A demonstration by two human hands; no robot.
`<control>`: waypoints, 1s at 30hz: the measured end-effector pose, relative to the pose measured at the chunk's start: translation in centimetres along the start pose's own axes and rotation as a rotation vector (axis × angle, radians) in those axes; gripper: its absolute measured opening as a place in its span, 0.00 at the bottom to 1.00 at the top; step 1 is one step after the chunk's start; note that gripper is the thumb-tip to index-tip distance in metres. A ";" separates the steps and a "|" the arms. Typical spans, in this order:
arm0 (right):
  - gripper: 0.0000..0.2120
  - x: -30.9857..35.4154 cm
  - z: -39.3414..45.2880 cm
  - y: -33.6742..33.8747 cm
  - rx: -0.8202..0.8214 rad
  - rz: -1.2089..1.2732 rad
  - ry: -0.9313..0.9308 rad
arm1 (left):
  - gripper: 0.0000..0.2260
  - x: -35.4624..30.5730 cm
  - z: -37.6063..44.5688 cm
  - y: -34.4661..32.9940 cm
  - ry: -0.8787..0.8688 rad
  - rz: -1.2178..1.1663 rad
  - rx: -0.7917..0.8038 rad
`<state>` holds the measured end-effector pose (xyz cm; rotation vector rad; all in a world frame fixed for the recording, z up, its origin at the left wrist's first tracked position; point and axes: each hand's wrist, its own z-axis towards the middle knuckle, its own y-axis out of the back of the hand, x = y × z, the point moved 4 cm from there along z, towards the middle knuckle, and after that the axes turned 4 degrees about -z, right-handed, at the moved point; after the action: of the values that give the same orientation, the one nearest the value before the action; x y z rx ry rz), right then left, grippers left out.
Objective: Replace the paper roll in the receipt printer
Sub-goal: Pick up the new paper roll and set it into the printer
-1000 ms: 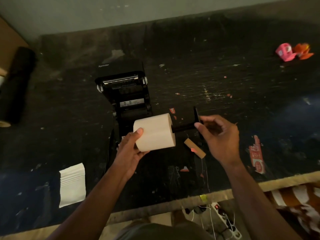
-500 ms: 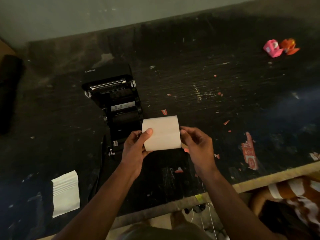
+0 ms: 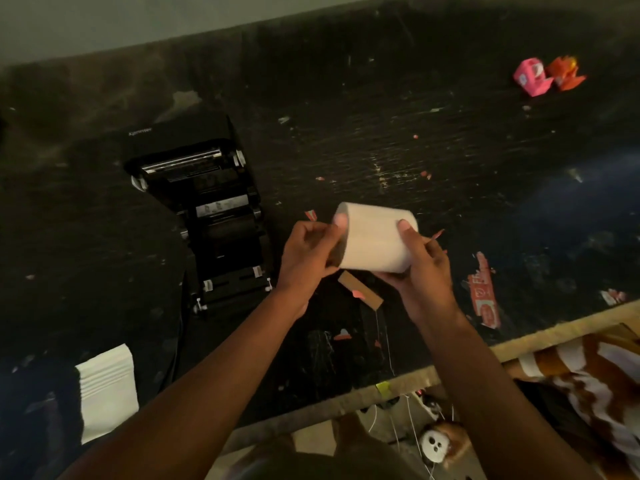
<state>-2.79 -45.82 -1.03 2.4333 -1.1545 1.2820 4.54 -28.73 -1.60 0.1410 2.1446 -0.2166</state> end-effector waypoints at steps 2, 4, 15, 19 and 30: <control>0.19 1.2 0.7 1.3 -0.014 0.038 0.007 | 0.33 0.2 1.6 -0.6 0.026 0.019 0.010; 0.22 2.4 1.2 2.7 -0.050 0.041 0.031 | 0.19 1.1 3.9 -1.1 -0.029 0.291 -0.031; 0.32 2.0 2.0 8.0 -0.136 0.047 0.009 | 0.13 7.0 11.5 -8.8 -0.169 1.288 0.300; 0.38 1.2 1.6 9.7 -0.189 0.061 -0.033 | 0.08 5.7 13.0 -8.5 -0.290 1.309 0.287; 0.15 0.3 0.7 11.8 -0.207 0.045 0.001 | 0.17 5.7 13.9 -8.3 -0.413 1.439 0.370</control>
<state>-10.41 -54.43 -3.65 2.2693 -1.2793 1.1135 11.21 -39.68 -13.08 1.5936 1.1554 0.2028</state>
